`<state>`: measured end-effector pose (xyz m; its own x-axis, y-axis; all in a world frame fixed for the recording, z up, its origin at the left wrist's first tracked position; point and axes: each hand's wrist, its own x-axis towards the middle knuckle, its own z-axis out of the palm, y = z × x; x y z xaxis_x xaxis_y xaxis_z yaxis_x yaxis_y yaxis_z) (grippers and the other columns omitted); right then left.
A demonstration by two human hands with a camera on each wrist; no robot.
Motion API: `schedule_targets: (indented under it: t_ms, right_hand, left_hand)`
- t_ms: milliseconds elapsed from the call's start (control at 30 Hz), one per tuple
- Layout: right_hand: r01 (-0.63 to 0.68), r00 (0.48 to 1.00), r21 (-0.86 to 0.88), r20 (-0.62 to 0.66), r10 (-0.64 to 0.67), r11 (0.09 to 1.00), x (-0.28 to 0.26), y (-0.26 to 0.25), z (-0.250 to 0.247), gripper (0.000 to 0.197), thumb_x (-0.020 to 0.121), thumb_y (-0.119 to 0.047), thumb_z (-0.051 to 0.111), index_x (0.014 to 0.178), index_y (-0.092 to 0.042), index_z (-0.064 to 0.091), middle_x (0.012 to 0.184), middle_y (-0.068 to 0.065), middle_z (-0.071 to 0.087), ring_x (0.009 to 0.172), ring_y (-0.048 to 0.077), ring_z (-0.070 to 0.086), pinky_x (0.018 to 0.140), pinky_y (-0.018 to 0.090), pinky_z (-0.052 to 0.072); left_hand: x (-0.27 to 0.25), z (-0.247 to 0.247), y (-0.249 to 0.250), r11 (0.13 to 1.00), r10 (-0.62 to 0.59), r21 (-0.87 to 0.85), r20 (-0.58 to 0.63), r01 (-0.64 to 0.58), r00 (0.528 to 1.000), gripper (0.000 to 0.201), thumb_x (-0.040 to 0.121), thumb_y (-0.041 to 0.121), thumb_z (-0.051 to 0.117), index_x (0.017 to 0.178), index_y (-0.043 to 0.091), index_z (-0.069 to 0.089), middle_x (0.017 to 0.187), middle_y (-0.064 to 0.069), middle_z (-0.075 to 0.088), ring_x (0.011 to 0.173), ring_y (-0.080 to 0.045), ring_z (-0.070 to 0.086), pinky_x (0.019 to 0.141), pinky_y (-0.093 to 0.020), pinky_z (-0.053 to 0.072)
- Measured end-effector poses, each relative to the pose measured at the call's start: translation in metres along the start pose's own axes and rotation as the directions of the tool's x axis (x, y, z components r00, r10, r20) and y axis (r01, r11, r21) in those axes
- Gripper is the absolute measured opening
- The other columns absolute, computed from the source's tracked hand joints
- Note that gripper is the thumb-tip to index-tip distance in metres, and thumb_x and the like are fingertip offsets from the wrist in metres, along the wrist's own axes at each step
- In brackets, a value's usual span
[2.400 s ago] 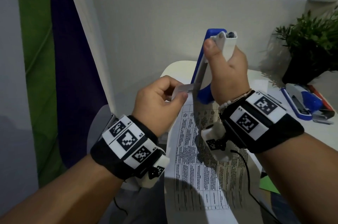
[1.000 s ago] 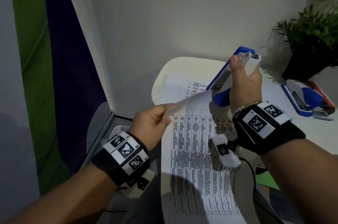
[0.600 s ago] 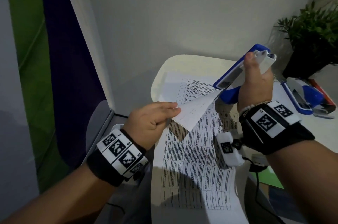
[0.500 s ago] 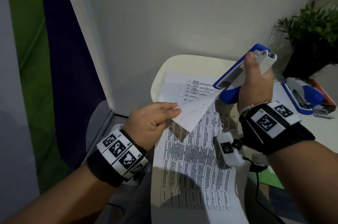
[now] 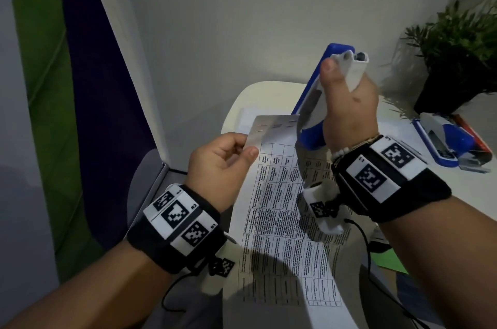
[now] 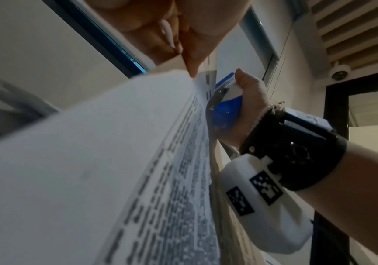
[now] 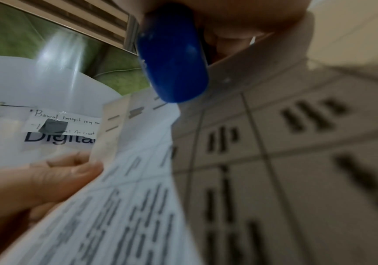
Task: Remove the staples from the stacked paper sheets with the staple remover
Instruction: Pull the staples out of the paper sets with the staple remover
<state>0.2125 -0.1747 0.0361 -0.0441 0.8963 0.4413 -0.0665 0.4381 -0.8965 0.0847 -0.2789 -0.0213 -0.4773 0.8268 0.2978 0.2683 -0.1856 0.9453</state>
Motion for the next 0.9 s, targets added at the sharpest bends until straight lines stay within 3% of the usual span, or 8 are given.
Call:
schedule_targets:
  t_ms: [100, 233, 400, 500, 600, 767, 800, 900]
  right_hand:
    - [0.022, 0.999, 0.014, -0.034, -0.022, 1.0, 0.006, -0.003, 0.001, 0.027, 0.083, -0.045, 0.049, 0.066, -0.024, 0.045, 0.053, -0.014, 0.047, 0.051, 0.002, 0.046, 0.054, 0.015, 0.038]
    - [0.029, 0.999, 0.025, -0.023, -0.028, 0.999, 0.01, -0.007, 0.002, 0.028, 0.083, -0.045, 0.049, 0.064, -0.025, 0.043, 0.052, -0.013, 0.044, 0.053, 0.006, 0.044, 0.055, 0.019, 0.039]
    - [0.029, 0.999, 0.034, 0.015, -0.03, 0.999, 0.01, -0.008, 0.004, 0.027, 0.085, -0.042, 0.048, 0.064, -0.025, 0.042, 0.053, -0.014, 0.041, 0.054, 0.007, 0.043, 0.055, 0.022, 0.039]
    - [0.002, 1.0, 0.024, 0.021, -0.002, 1.0, 0.012, -0.008, 0.003, 0.027, 0.084, -0.042, 0.049, 0.065, -0.024, 0.043, 0.053, -0.013, 0.041, 0.051, 0.005, 0.042, 0.054, 0.021, 0.039]
    - [-0.019, 1.0, -0.002, 0.023, 0.019, 1.0, 0.013, -0.003, 0.003, 0.029, 0.082, -0.045, 0.05, 0.064, -0.024, 0.041, 0.049, -0.014, 0.04, 0.05, 0.004, 0.041, 0.055, 0.022, 0.037]
    - [-0.111, 0.99, 0.064, 0.093, 0.105, 0.992, 0.012, -0.001, 0.004, 0.023, 0.078, -0.048, 0.052, 0.076, -0.026, 0.048, 0.067, -0.014, 0.049, 0.064, 0.004, 0.05, 0.071, 0.026, 0.045]
    - [-0.123, 0.991, 0.066, 0.063, 0.118, 0.99, 0.013, -0.002, 0.002, 0.023, 0.078, -0.049, 0.052, 0.08, -0.027, 0.049, 0.072, -0.013, 0.05, 0.067, 0.003, 0.052, 0.074, 0.025, 0.047]
    - [-0.062, 0.985, 0.145, -0.149, 0.083, 0.988, 0.018, -0.005, -0.009, 0.014, 0.091, -0.037, 0.055, 0.086, -0.027, 0.047, 0.08, -0.014, 0.051, 0.059, -0.015, 0.052, 0.062, 0.007, 0.042]
  left_hand:
    - [-0.001, -0.001, 0.001, 1.0, 0.019, 0.012, 0.002, -0.019, 1.0, 0.026, 0.082, 0.004, 0.067, 0.078, 0.029, 0.066, 0.073, 0.011, 0.07, 0.069, -0.004, 0.065, 0.071, -0.021, 0.055]
    - [-0.002, -0.002, 0.003, 0.999, 0.04, 0.021, 0.026, -0.04, 0.999, 0.027, 0.082, 0.003, 0.066, 0.077, 0.029, 0.066, 0.07, 0.017, 0.069, 0.062, 0.001, 0.062, 0.061, -0.014, 0.051]
    - [-0.003, -0.002, 0.005, 0.998, 0.054, 0.016, 0.038, -0.055, 0.998, 0.025, 0.082, 0.002, 0.066, 0.078, 0.028, 0.066, 0.07, 0.019, 0.069, 0.063, 0.002, 0.062, 0.062, -0.012, 0.049]
    - [-0.004, -0.002, 0.006, 0.999, 0.042, 0.011, 0.058, -0.043, 0.997, 0.026, 0.081, 0.002, 0.067, 0.081, 0.029, 0.066, 0.074, 0.014, 0.071, 0.068, -0.005, 0.066, 0.065, -0.018, 0.053]
    - [0.0, -0.001, 0.011, 0.999, 0.044, -0.012, 0.077, -0.043, 0.996, 0.032, 0.077, 0.004, 0.071, 0.089, 0.033, 0.065, 0.091, 0.002, 0.071, 0.081, -0.019, 0.068, 0.074, -0.028, 0.056]
    - [0.026, 0.002, 0.013, 0.982, 0.023, 0.182, 0.191, -0.058, 0.981, 0.041, 0.08, 0.006, 0.069, 0.079, 0.047, 0.067, 0.082, 0.012, 0.072, 0.075, -0.012, 0.069, 0.074, -0.03, 0.055]
    - [0.032, 0.003, 0.011, 0.973, 0.003, 0.227, 0.178, -0.044, 0.984, 0.038, 0.08, 0.006, 0.069, 0.076, 0.044, 0.066, 0.079, 0.014, 0.071, 0.074, -0.012, 0.069, 0.074, -0.028, 0.055]
    - [0.051, 0.006, 0.002, 0.972, -0.088, 0.223, 0.045, 0.075, 0.995, 0.029, 0.08, 0.004, 0.068, 0.075, 0.033, 0.065, 0.078, 0.01, 0.069, 0.073, -0.016, 0.066, 0.074, -0.029, 0.056]
